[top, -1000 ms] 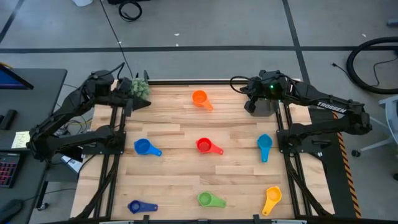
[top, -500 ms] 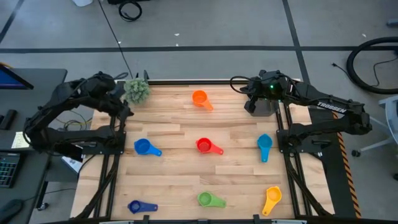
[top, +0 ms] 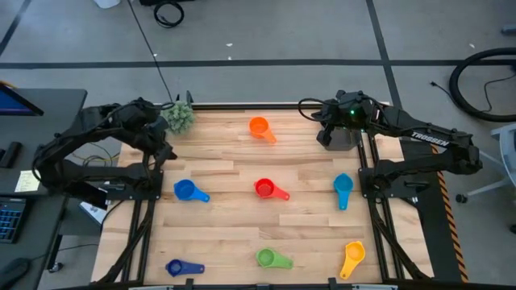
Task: Nest measuring cups in basket
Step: Prepare the orange measuring cup
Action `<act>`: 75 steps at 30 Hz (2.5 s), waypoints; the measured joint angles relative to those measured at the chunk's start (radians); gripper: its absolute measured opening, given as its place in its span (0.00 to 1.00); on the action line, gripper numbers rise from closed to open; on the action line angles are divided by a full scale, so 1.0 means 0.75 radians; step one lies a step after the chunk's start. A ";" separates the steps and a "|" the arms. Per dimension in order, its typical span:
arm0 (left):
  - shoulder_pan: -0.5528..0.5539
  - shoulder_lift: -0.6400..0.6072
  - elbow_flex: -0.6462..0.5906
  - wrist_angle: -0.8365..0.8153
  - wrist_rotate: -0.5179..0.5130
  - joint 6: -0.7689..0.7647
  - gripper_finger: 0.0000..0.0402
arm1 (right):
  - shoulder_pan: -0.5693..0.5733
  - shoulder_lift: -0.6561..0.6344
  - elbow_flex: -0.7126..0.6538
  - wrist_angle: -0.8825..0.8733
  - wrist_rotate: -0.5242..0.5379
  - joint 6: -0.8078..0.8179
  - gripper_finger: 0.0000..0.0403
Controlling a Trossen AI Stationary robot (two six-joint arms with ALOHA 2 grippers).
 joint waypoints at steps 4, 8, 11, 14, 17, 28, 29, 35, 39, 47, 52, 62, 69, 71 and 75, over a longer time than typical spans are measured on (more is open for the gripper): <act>-0.092 0.045 0.000 -0.087 -0.017 0.165 0.27 | 0.000 0.000 0.000 -0.004 -0.001 0.000 0.03; -0.203 0.109 0.000 -0.149 -0.111 0.284 0.28 | 0.000 0.000 0.000 -0.004 -0.001 0.000 0.03; -0.285 0.161 0.000 -0.150 -0.205 0.310 0.28 | 0.000 0.000 0.000 -0.004 -0.001 0.000 0.03; -0.369 0.220 0.000 -0.151 -0.262 0.298 0.28 | 0.000 0.000 0.000 -0.004 -0.001 0.000 0.03; -0.459 0.287 0.000 -0.152 -0.338 0.206 0.28 | 0.000 0.000 0.000 -0.004 -0.001 0.000 0.03; -0.665 0.422 -0.001 -0.156 -0.636 -0.313 0.28 | 0.000 0.000 0.000 -0.004 -0.001 0.001 0.03; -0.667 0.419 -0.001 -0.159 -0.640 -0.342 0.28 | 0.000 0.000 0.000 -0.004 -0.001 0.000 0.03; -0.678 0.407 -0.001 -0.178 -0.641 -0.403 0.28 | 0.000 0.000 0.000 -0.004 -0.001 -0.009 0.03; -0.693 0.413 -0.001 -0.180 -0.642 -0.397 0.28 | 0.000 0.000 0.000 -0.004 -0.010 -0.009 0.04; -0.695 0.408 -0.001 -0.182 -0.678 -0.397 0.28 | 0.000 0.098 -0.001 0.173 -0.203 -0.034 0.05; -0.695 0.408 -0.001 -0.181 -0.678 -0.397 0.28 | 0.001 0.191 -0.001 0.266 -0.229 -0.079 0.09; -0.695 0.408 -0.001 -0.201 -0.678 -0.396 0.28 | 0.024 0.397 -0.001 0.562 -0.405 -0.168 0.21; -0.695 0.407 -0.001 -0.235 -0.678 -0.370 0.28 | 0.144 0.539 -0.001 0.859 -0.520 -0.100 0.20; -0.695 0.397 -0.002 -0.234 -0.664 -0.325 0.28 | 0.193 0.576 0.025 0.857 -0.502 -0.099 0.20; -0.695 0.372 -0.002 -0.235 -0.601 -0.226 0.28 | 0.296 0.676 0.147 0.810 -0.401 -0.096 0.20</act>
